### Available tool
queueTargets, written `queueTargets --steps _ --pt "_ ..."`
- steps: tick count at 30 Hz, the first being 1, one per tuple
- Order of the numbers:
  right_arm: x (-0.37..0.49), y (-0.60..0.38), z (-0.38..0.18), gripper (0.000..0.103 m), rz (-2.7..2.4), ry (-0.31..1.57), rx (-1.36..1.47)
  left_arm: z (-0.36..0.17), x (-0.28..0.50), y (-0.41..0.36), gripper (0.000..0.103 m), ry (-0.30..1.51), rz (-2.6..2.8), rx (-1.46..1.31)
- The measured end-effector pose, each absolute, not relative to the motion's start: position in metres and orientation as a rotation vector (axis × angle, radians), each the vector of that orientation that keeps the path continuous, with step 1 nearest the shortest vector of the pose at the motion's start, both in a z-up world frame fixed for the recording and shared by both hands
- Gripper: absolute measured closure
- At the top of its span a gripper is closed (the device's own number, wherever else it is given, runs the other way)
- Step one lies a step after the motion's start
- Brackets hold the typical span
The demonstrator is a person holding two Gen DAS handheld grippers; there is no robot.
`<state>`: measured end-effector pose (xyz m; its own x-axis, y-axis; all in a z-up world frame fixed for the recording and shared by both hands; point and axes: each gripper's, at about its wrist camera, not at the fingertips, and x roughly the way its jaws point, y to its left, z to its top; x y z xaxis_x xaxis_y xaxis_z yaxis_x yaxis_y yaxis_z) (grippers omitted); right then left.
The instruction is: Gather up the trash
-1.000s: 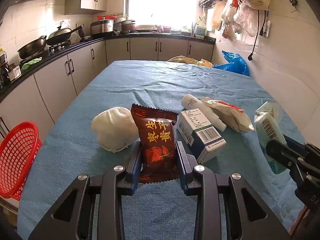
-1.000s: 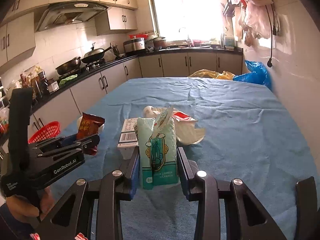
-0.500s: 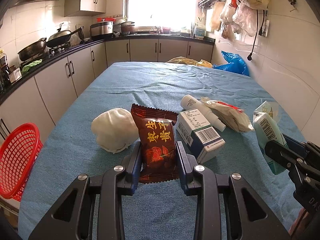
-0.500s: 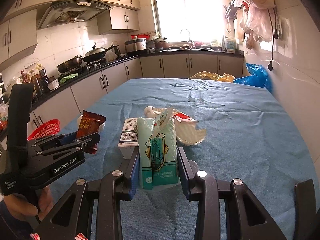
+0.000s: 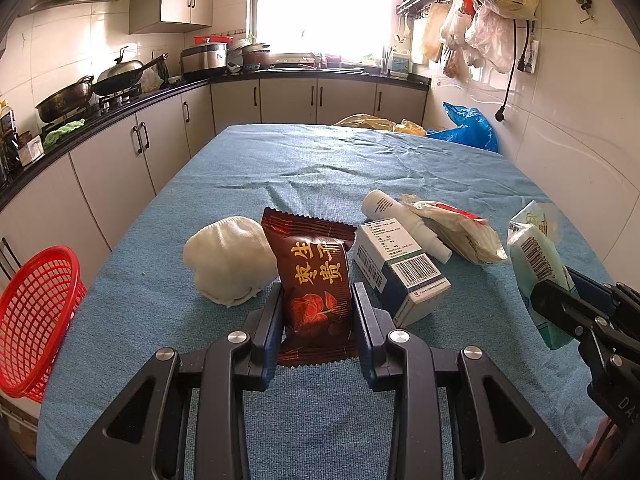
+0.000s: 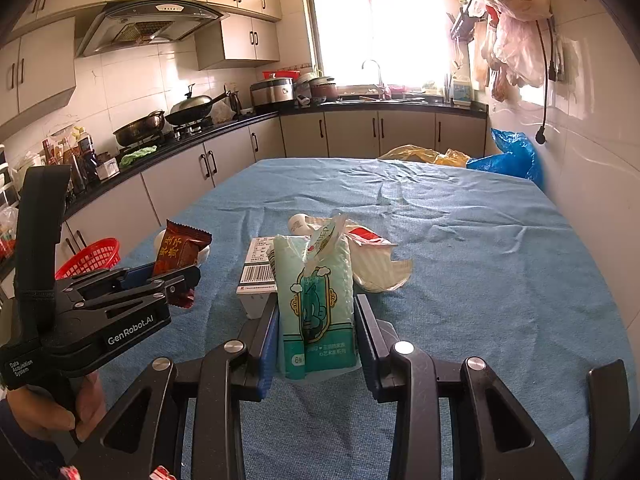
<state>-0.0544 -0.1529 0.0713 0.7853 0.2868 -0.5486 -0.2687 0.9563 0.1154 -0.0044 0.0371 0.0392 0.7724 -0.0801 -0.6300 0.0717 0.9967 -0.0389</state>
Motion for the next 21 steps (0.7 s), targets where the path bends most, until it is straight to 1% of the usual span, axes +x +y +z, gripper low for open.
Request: queueTargets --steps 21 --pt "-0.0556 -0.1556 0.0734 0.065 0.263 0.582 0.037 0.0435 -0.011 0.0466 0.072 0.663 -0.041 -0.001"
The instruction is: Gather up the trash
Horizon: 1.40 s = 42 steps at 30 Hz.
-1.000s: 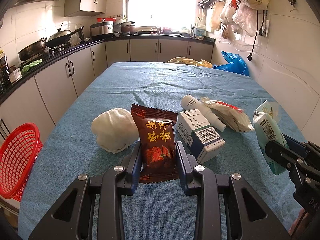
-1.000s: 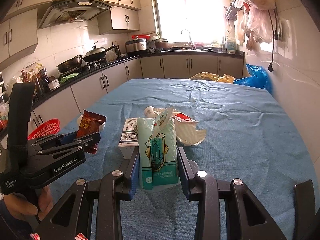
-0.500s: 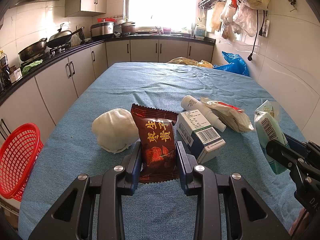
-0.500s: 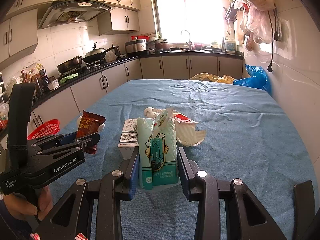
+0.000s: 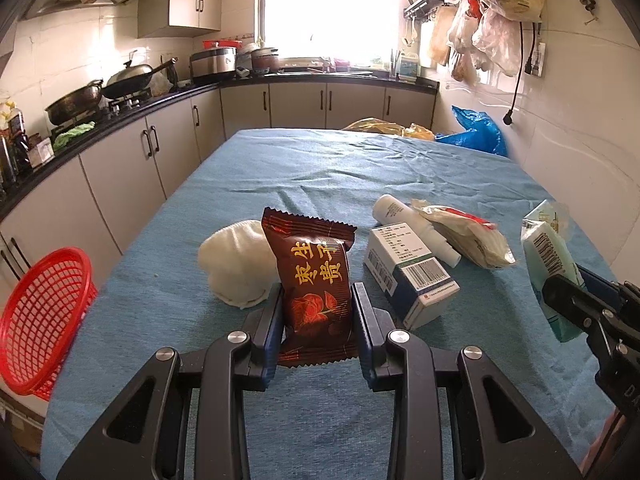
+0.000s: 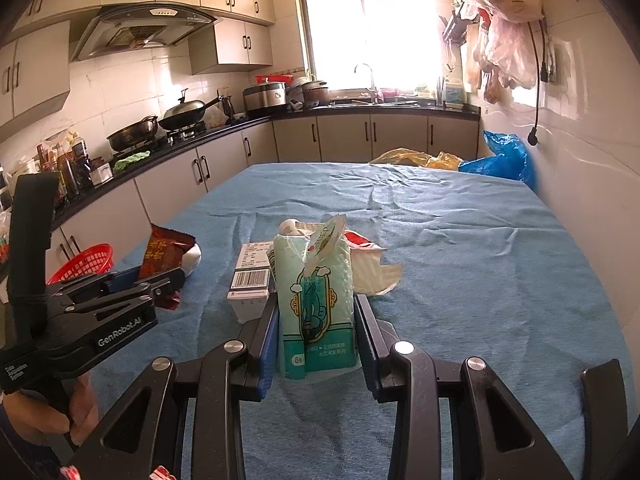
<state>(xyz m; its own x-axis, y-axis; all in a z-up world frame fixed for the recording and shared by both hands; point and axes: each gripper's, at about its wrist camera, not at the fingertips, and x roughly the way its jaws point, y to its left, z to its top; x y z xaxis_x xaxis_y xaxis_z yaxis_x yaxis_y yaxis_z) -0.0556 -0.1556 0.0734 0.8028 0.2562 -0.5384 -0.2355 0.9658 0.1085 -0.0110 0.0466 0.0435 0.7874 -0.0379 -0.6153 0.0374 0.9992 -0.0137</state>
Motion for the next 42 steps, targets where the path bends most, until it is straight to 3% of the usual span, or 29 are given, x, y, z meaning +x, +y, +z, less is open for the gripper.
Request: queueTargets --steps 29,42 --pt "-0.064 -0.109 0.082 0.064 0.443 0.695 0.121 0.061 -0.064 0.098 0.072 0.63 0.072 -0.033" --pt "-0.045 -0.03 0.107 0.063 0.621 0.755 0.073 0.089 -0.085 0.19 0.072 0.596 0.19 -0.145"
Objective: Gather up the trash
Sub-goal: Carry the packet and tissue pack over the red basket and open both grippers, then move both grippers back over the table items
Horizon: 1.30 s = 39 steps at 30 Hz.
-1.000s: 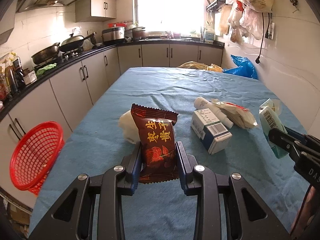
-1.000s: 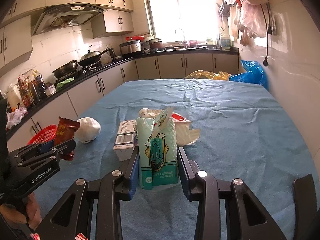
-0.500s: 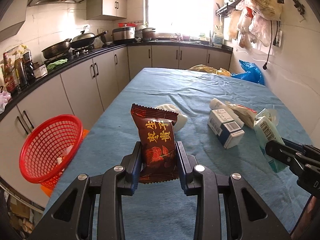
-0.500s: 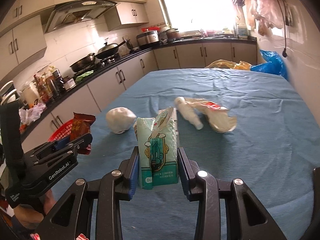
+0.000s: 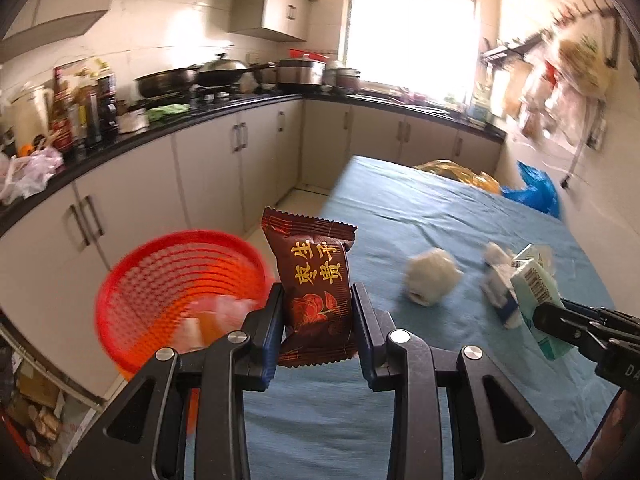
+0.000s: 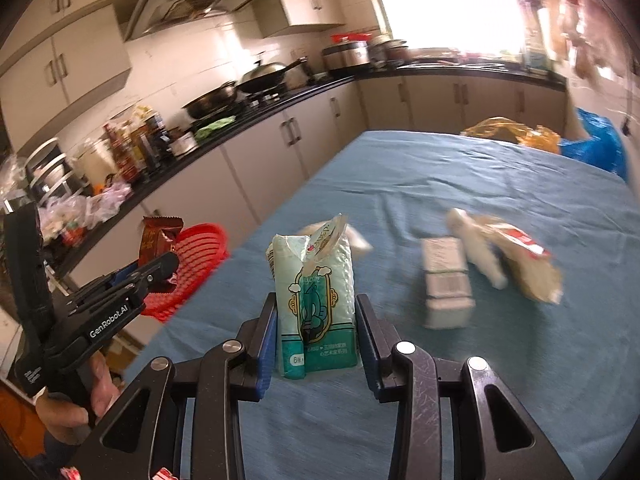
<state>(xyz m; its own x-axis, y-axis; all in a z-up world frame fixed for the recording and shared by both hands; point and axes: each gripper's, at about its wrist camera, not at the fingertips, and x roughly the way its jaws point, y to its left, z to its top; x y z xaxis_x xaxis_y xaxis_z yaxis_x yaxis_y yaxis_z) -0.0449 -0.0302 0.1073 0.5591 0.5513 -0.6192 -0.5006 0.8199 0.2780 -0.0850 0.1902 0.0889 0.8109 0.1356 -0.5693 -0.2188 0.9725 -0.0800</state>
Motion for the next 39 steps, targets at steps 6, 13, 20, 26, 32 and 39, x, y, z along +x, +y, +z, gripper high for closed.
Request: queueTargets --steps 6,13,20,26,32,39 --pt "-0.037 0.036 0.122 0.062 0.724 0.756 0.024 0.089 -0.092 0.251 0.072 0.61 0.281 -0.194" --pt "-0.02 0.109 0.121 0.061 0.813 0.792 -0.022 0.073 -0.093 0.31 0.072 0.649 0.341 -0.268" --pt "0.008 0.173 0.106 0.06 0.868 0.86 -0.032 0.063 -0.083 0.337 0.072 0.676 0.358 -0.291" --pt "0.032 0.197 0.097 0.048 0.871 0.894 -0.018 0.06 -0.08 0.349 0.045 0.664 0.368 -0.312" --pt "0.03 0.156 0.112 0.048 0.834 0.84 0.019 0.065 -0.083 0.343 0.041 0.65 0.354 -0.307" --pt "0.014 0.079 0.12 0.044 0.756 0.802 0.053 0.075 -0.085 0.302 0.037 0.639 0.264 -0.28"
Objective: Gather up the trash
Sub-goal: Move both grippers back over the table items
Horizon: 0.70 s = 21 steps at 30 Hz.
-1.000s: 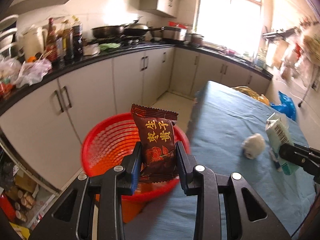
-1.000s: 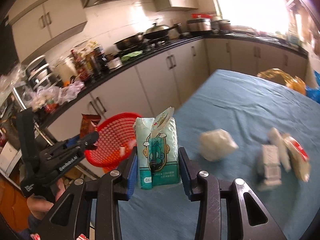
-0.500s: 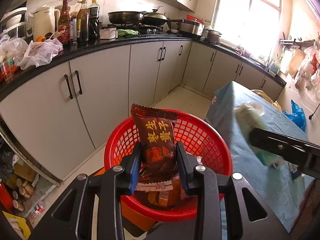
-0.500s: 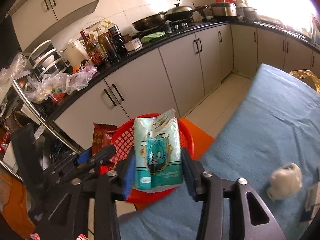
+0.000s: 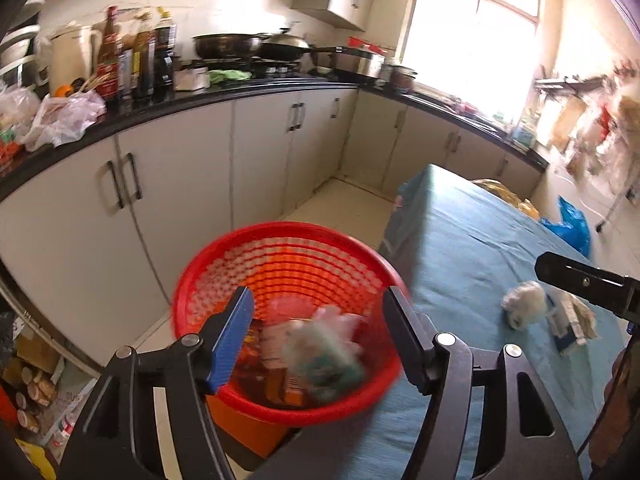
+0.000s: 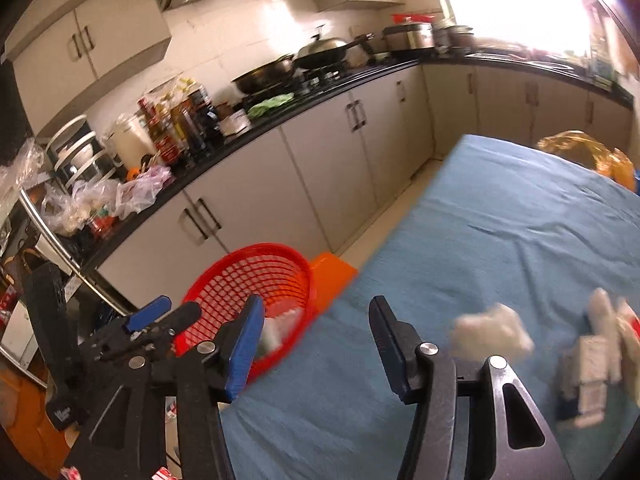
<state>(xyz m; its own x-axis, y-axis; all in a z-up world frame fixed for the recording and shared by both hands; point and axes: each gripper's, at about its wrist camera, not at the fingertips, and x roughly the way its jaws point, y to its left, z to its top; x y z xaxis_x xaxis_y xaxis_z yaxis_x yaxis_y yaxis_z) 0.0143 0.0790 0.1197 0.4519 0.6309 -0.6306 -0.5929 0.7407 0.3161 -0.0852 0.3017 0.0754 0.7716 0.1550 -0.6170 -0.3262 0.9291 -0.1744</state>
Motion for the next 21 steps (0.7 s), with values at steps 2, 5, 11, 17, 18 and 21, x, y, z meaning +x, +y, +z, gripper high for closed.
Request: queueTargets --steps 2,5,11,17,18,21 --pt "0.012 0.051 0.119 0.044 0.722 0.799 0.071 0.077 -0.083 0.285 0.037 0.649 0.234 -0.261" --pt "0.011 0.011 0.118 0.043 0.667 0.788 0.098 0.079 -0.08 0.257 0.035 0.662 0.189 -0.227" --pt "0.024 -0.057 0.11 0.041 0.532 0.794 0.128 0.08 -0.071 0.205 0.029 0.696 0.102 -0.178" --pt "0.044 -0.091 0.087 0.038 0.443 0.858 0.101 0.084 -0.055 0.164 0.025 0.743 0.023 -0.136" --pt "0.048 -0.093 0.083 0.038 0.44 0.87 0.098 0.085 -0.053 0.158 0.023 0.75 0.016 -0.126" --pt "0.056 -0.091 0.073 0.038 0.427 0.893 0.083 0.089 -0.044 0.14 0.02 0.76 -0.009 -0.093"
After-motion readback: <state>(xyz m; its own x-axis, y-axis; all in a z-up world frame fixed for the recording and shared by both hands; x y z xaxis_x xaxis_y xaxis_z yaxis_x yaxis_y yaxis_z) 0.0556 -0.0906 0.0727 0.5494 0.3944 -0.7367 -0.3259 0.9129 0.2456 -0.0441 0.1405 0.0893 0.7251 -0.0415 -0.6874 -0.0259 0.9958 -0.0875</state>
